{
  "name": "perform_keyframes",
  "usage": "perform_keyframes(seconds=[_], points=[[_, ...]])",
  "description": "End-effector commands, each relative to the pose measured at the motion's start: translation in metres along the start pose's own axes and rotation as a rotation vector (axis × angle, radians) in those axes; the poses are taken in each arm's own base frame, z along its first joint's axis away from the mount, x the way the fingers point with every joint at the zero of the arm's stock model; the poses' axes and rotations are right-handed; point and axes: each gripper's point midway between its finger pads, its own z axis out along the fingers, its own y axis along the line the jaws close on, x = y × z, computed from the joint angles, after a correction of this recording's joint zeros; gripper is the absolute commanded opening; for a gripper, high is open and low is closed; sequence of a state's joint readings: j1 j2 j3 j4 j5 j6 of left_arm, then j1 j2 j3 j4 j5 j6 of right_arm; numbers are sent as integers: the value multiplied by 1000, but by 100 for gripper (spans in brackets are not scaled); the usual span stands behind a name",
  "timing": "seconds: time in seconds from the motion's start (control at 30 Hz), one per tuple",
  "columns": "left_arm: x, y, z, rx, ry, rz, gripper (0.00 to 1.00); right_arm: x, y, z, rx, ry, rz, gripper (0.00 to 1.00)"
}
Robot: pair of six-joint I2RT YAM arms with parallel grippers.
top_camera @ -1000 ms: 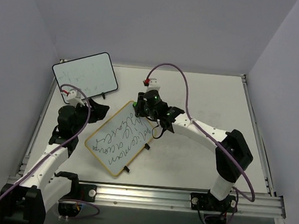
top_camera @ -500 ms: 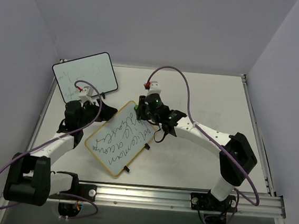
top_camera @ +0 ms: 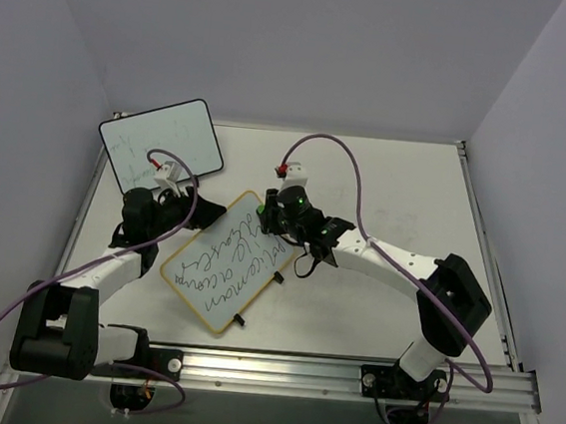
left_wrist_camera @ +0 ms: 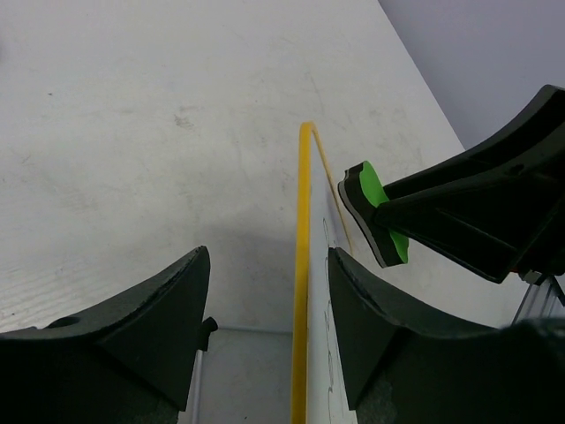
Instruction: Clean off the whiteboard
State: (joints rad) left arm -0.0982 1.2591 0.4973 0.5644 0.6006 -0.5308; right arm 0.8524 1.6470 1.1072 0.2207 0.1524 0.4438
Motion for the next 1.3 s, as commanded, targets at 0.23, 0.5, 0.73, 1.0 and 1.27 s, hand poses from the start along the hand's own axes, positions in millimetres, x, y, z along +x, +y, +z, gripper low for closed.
perform_keyframes(seconds=[0.23, 0.5, 0.73, 1.0, 1.27], points=[[-14, -20, 5, 99, -27, 72, 57, -14, 14, -5, -58, -127, 17, 6], [-10, -20, 9, 106, -3, 80, 54, 0, 13, -3, -48, -211, 16, 4], [-10, -23, 9, 114, -5, 88, 50, 2, 10, -4, -7, -260, 2, 4], [-8, -26, 10, 131, -1, 96, 38, 9, 14, 3, 1, -286, -8, 4], [-8, -30, 9, 144, -10, 110, 25, 14, 17, 8, 9, -313, -25, 3]])
